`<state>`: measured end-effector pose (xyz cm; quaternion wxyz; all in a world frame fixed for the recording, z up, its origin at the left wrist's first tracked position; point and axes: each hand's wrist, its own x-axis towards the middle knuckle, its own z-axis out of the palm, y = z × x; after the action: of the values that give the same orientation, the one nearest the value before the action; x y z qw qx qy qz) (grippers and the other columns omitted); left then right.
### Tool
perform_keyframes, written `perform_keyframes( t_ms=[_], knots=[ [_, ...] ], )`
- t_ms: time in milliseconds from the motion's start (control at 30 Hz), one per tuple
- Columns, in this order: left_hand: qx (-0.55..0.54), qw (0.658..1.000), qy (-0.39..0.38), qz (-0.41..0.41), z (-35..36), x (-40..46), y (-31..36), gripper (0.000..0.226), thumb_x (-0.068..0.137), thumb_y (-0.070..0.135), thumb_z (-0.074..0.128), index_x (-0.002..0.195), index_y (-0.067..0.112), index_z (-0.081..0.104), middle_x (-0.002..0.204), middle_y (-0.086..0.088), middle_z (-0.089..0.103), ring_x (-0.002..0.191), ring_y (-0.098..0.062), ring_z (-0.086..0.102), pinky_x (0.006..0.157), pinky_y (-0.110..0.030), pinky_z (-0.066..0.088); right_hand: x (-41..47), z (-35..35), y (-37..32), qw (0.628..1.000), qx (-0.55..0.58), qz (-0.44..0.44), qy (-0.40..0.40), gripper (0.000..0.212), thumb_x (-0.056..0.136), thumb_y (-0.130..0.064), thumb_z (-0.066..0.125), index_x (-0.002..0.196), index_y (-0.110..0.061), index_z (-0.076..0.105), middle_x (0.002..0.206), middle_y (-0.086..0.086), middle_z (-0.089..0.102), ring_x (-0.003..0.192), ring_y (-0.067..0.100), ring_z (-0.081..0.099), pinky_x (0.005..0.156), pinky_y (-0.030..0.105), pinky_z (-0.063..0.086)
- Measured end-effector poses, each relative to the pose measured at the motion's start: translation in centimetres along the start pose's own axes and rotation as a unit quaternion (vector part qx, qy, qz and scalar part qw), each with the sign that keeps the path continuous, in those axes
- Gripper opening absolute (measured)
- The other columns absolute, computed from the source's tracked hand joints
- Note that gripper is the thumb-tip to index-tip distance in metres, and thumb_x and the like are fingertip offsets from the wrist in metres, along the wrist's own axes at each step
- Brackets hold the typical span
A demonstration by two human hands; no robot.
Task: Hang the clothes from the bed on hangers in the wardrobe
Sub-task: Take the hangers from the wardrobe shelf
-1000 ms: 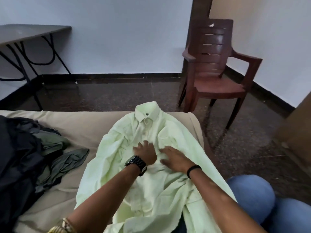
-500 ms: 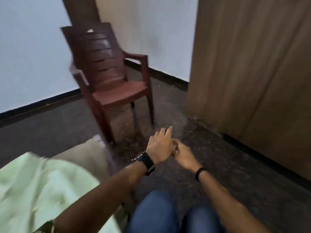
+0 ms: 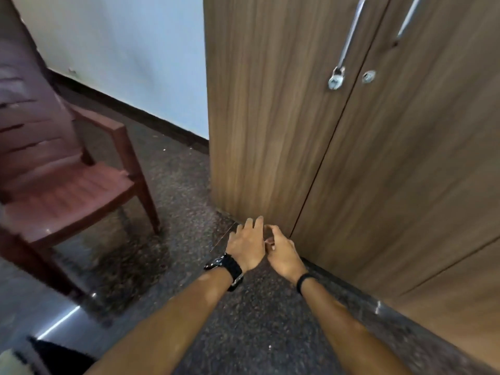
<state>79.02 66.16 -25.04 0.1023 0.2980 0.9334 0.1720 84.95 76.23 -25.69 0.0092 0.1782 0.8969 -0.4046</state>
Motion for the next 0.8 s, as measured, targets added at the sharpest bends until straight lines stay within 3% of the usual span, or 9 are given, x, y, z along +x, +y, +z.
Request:
perform_keyframes(
  t_ms=[67,200,300,433,567,700,800],
  knots=[
    [-0.006,1.0,-0.001,0.016,-4.6,1.1,3.5,0.055,0.098,0.021,0.04,0.149,0.014,0.02,0.14,-0.01,0.04,0.124,-0.035,0.042,0.098,-0.048,0.04,-0.7,-5.1,-2.5,1.0,-0.013,0.006,0.008,0.042,0.096,-0.012,0.048,0.137,-0.013,0.041,0.105,0.005,0.064,0.095,0.019,0.06,0.08,0.029,0.047],
    [-0.024,0.998,-0.007,0.051,-14.4,3.4,10.4,0.053,0.098,0.022,0.041,0.147,0.015,0.024,0.139,-0.011,0.041,0.124,-0.033,0.043,0.097,-0.046,0.041,-1.7,-15.5,-8.2,0.999,-0.014,0.036,0.036,0.031,0.099,-0.014,0.041,0.13,-0.008,0.043,0.109,0.01,0.062,0.096,0.025,0.059,0.082,0.038,0.05],
    [-0.046,0.995,-0.005,0.086,-21.1,5.3,14.7,0.051,0.099,0.023,0.042,0.146,0.015,0.026,0.14,-0.01,0.04,0.124,-0.03,0.046,0.099,-0.043,0.042,-1.6,-22.2,-12.1,0.995,-0.06,0.035,0.065,0.035,0.098,-0.013,0.042,0.133,-0.008,0.042,0.119,0.016,0.058,0.106,0.03,0.057,0.084,0.038,0.049],
    [-0.093,0.989,0.004,0.113,-28.2,7.9,18.5,0.045,0.098,0.022,0.045,0.141,0.013,0.033,0.134,-0.01,0.044,0.115,-0.027,0.051,0.093,-0.039,0.047,-0.4,-28.7,-16.7,0.991,-0.073,0.043,0.1,0.025,0.093,-0.011,0.039,0.116,-0.008,0.048,0.119,0.017,0.057,0.103,0.032,0.057,0.083,0.041,0.05],
    [-0.135,0.983,0.022,0.121,-33.5,11.5,20.8,0.04,0.098,0.021,0.044,0.137,0.013,0.038,0.128,-0.01,0.047,0.102,-0.024,0.055,0.083,-0.037,0.05,2.0,-33.4,-20.4,0.987,-0.08,0.022,0.141,0.02,0.093,-0.009,0.037,0.11,-0.01,0.048,0.114,0.018,0.058,0.089,0.025,0.056,0.07,0.033,0.044],
    [-0.16,0.978,0.046,0.122,-36.3,15.6,22.2,0.046,0.097,0.019,0.044,0.142,0.011,0.034,0.131,-0.011,0.046,0.099,-0.022,0.055,0.068,-0.026,0.044,5.3,-36.5,-21.9,0.98,-0.059,0.01,0.188,0.029,0.095,-0.01,0.039,0.122,-0.007,0.05,0.117,0.017,0.056,0.094,0.026,0.057,0.072,0.031,0.048],
    [-0.192,0.976,0.044,0.097,-36.5,18.8,23.0,0.036,0.098,0.021,0.045,0.132,0.01,0.043,0.124,-0.011,0.054,0.103,-0.025,0.057,0.067,-0.027,0.042,8.3,-37.7,-21.3,0.978,-0.039,0.01,0.204,0.028,0.097,-0.014,0.038,0.121,-0.01,0.052,0.115,0.012,0.057,0.084,0.016,0.054,0.059,0.019,0.042]
  ],
)
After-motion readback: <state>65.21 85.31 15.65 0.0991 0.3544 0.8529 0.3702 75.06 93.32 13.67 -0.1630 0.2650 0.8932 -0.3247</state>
